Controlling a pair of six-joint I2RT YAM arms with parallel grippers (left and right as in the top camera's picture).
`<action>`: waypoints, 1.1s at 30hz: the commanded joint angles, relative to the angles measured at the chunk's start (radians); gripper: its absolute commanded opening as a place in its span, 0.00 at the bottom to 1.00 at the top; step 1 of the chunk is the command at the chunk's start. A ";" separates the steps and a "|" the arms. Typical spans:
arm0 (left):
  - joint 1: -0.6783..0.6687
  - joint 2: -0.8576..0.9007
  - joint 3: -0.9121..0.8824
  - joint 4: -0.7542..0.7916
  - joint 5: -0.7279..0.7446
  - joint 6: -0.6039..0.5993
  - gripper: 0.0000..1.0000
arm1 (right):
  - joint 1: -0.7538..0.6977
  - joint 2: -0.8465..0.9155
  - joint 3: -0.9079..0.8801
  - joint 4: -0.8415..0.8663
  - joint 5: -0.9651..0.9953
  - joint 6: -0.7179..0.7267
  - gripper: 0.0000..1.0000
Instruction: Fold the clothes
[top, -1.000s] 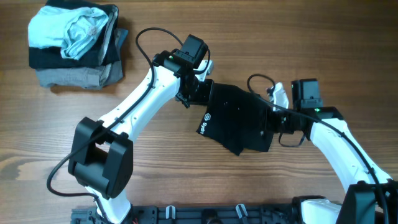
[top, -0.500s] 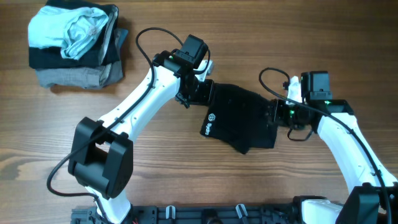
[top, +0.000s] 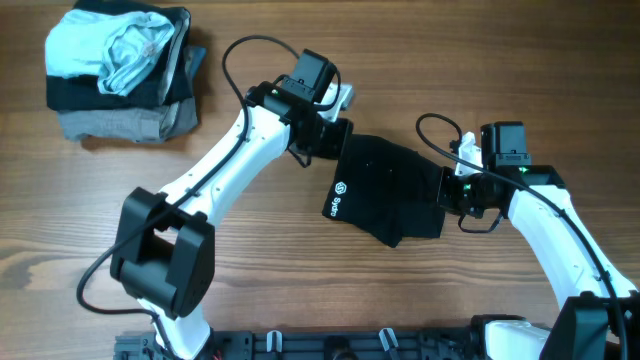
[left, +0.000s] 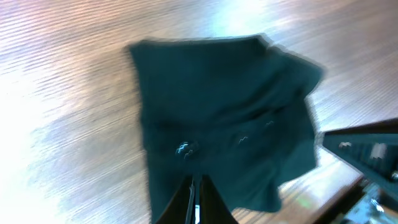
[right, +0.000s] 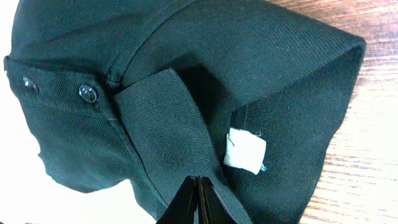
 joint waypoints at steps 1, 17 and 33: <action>-0.010 0.097 -0.005 0.077 0.152 0.047 0.04 | 0.000 0.007 -0.010 0.010 0.023 0.053 0.04; 0.047 0.203 0.060 0.110 0.151 -0.167 0.40 | 0.002 0.005 -0.010 0.046 -0.327 -0.208 0.05; -0.006 0.085 -0.310 0.090 0.280 -0.330 0.04 | 0.002 0.245 -0.033 0.129 -0.144 -0.107 0.04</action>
